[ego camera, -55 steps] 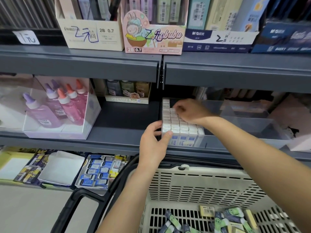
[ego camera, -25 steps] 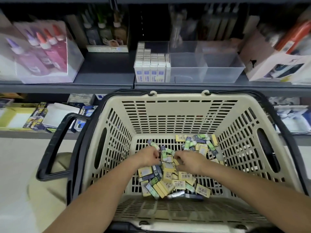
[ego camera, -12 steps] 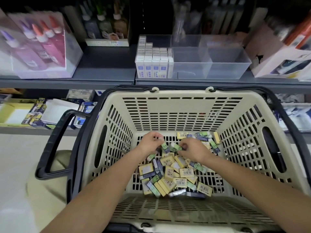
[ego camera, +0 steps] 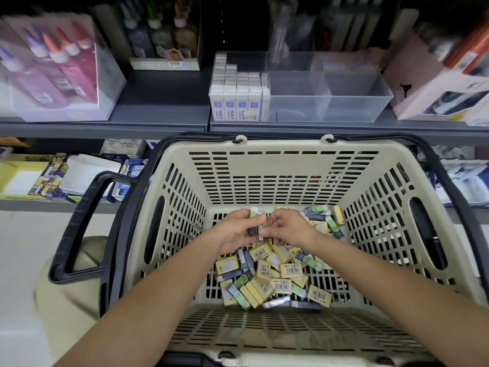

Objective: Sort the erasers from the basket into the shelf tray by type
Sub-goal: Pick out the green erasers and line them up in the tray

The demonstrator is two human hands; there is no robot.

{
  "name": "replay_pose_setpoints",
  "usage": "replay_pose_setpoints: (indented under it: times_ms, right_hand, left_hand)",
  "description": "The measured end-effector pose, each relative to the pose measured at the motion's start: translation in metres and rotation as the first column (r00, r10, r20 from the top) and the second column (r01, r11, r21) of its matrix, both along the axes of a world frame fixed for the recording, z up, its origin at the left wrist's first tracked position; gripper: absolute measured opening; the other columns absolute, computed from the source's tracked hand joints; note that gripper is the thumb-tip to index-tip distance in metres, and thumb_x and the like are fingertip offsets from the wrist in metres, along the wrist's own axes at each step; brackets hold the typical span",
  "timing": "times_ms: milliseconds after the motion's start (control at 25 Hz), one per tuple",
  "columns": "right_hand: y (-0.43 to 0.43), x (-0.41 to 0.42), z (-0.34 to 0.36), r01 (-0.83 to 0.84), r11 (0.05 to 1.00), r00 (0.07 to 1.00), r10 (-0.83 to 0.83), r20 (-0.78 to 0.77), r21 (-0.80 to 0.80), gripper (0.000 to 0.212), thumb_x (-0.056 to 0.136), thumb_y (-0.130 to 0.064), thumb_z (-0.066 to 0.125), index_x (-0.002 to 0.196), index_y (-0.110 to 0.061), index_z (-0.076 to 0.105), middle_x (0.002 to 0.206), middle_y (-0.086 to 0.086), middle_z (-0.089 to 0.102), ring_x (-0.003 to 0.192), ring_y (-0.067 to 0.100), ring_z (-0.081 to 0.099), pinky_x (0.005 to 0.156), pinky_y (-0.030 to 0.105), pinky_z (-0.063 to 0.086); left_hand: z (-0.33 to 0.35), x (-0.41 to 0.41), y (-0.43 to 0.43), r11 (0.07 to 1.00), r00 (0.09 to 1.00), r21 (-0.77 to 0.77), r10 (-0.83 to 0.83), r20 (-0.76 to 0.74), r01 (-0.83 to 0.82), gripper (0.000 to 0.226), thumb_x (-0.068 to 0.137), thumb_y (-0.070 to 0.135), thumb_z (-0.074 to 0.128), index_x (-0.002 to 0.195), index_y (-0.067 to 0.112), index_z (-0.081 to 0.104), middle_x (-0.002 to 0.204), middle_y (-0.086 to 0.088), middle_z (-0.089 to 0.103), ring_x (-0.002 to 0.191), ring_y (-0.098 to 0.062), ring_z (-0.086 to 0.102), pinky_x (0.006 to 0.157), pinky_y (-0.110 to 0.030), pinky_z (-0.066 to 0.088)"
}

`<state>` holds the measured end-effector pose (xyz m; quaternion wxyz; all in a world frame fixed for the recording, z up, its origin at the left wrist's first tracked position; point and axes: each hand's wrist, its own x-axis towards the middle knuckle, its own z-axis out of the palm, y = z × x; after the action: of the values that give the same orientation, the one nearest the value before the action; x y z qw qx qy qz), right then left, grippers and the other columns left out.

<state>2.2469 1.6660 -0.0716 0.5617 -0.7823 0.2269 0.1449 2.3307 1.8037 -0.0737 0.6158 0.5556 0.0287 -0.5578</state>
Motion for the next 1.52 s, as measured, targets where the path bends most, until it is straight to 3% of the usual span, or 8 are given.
replay_pose_setpoints:
  times_ms: [120, 200, 320, 920, 1080, 1280, 1400, 1520]
  right_hand:
    - [-0.024, -0.006, 0.001, 0.067, 0.966, 0.997, -0.072, -0.014, -0.248, 0.016, 0.079, -0.028, 0.072, 0.086, -0.016, 0.063, 0.079, -0.003, 0.064, 0.072, 0.012, 0.063, 0.065, 0.027, 0.053]
    - [-0.043, -0.017, -0.005, -0.126, 0.789, 0.989, 0.053, -0.137, -0.601, 0.031, 0.083, -0.017, 0.063, 0.113, -0.020, 0.057, 0.113, 0.003, 0.057, 0.102, 0.020, 0.056, 0.084, 0.034, 0.050]
    - [-0.051, -0.025, -0.013, -0.373, 0.633, 0.928, 0.238, -0.288, -0.678, 0.064, 0.081, -0.008, 0.055, 0.138, -0.029, 0.037, 0.142, -0.001, 0.039, 0.126, 0.024, 0.039, 0.102, 0.037, 0.039]
    - [-0.031, -0.022, -0.025, -0.293, 0.625, 0.956, 0.196, -0.218, -0.723, 0.039, 0.091, -0.041, 0.049, 0.120, -0.017, 0.057, 0.116, 0.008, 0.053, 0.099, 0.024, 0.057, 0.079, 0.033, 0.050]
    - [-0.019, -0.014, -0.014, 0.002, 0.866, 1.000, 0.010, 0.023, -0.501, 0.023, 0.086, -0.028, 0.059, 0.084, -0.008, 0.070, 0.080, 0.010, 0.067, 0.072, 0.026, 0.062, 0.070, 0.038, 0.055]
    - [0.006, -0.007, -0.006, -0.005, 0.972, 0.994, 0.031, 0.107, -0.235, 0.016, 0.082, -0.021, 0.065, 0.096, -0.017, 0.070, 0.080, -0.001, 0.066, 0.067, 0.010, 0.057, 0.070, 0.032, 0.052]
    - [-0.023, -0.007, -0.004, -0.164, 0.874, 0.985, 0.168, -0.032, -0.457, 0.027, 0.085, -0.024, 0.062, 0.111, -0.018, 0.064, 0.102, -0.001, 0.064, 0.085, 0.012, 0.060, 0.080, 0.033, 0.053]
    - [-0.052, -0.021, -0.011, -0.397, 0.571, 0.918, 0.247, -0.311, -0.718, 0.034, 0.088, -0.025, 0.056, 0.121, -0.018, 0.056, 0.124, 0.004, 0.052, 0.108, 0.021, 0.055, 0.089, 0.035, 0.048]
  left_hand:
    - [0.000, 0.001, 0.000, 0.996, 0.999, 0.079, 0.040, -0.001, -0.039, 0.017, 0.086, 0.023, 0.065, 0.091, 0.013, 0.052, 0.095, -0.009, 0.066, 0.087, -0.024, 0.067, 0.076, -0.043, 0.057]
    - [0.000, 0.002, -0.001, 0.994, 0.996, 0.074, 0.084, -0.020, -0.082, 0.016, 0.088, 0.020, 0.064, 0.094, 0.012, 0.052, 0.096, -0.011, 0.065, 0.084, -0.023, 0.066, 0.075, -0.041, 0.057]
    - [0.003, 0.004, 0.000, 0.995, 0.996, 0.047, 0.085, -0.019, -0.084, 0.019, 0.085, 0.007, 0.065, 0.093, 0.009, 0.049, 0.092, -0.013, 0.062, 0.078, -0.022, 0.063, 0.079, -0.036, 0.054]
    - [0.000, 0.000, 0.002, 0.974, 0.996, 0.221, 0.022, 0.086, -0.041, 0.010, 0.085, -0.004, 0.058, 0.080, 0.005, 0.056, 0.067, -0.012, 0.055, 0.060, -0.017, 0.058, 0.053, -0.020, 0.051]
    - [0.001, -0.002, 0.002, 0.979, 0.996, 0.188, 0.083, 0.024, -0.086, 0.005, 0.089, 0.005, 0.060, 0.092, 0.004, 0.056, 0.084, -0.015, 0.060, 0.069, -0.018, 0.058, 0.054, -0.021, 0.054]
    - [0.002, 0.001, 0.002, 0.983, 0.990, 0.124, 0.141, -0.022, -0.137, 0.014, 0.087, 0.013, 0.065, 0.096, 0.011, 0.054, 0.087, -0.011, 0.066, 0.073, -0.020, 0.064, 0.055, -0.024, 0.055]
    - [0.001, 0.004, 0.003, 0.971, 0.990, 0.200, 0.123, 0.064, -0.133, 0.014, 0.087, 0.007, 0.062, 0.097, 0.013, 0.054, 0.096, -0.012, 0.064, 0.077, -0.021, 0.065, 0.052, -0.027, 0.055]
    - [0.001, 0.006, 0.003, 0.967, 0.990, 0.217, 0.126, 0.061, -0.136, 0.018, 0.085, 0.004, 0.061, 0.099, 0.012, 0.054, 0.096, -0.013, 0.061, 0.081, -0.021, 0.063, 0.053, -0.031, 0.056]
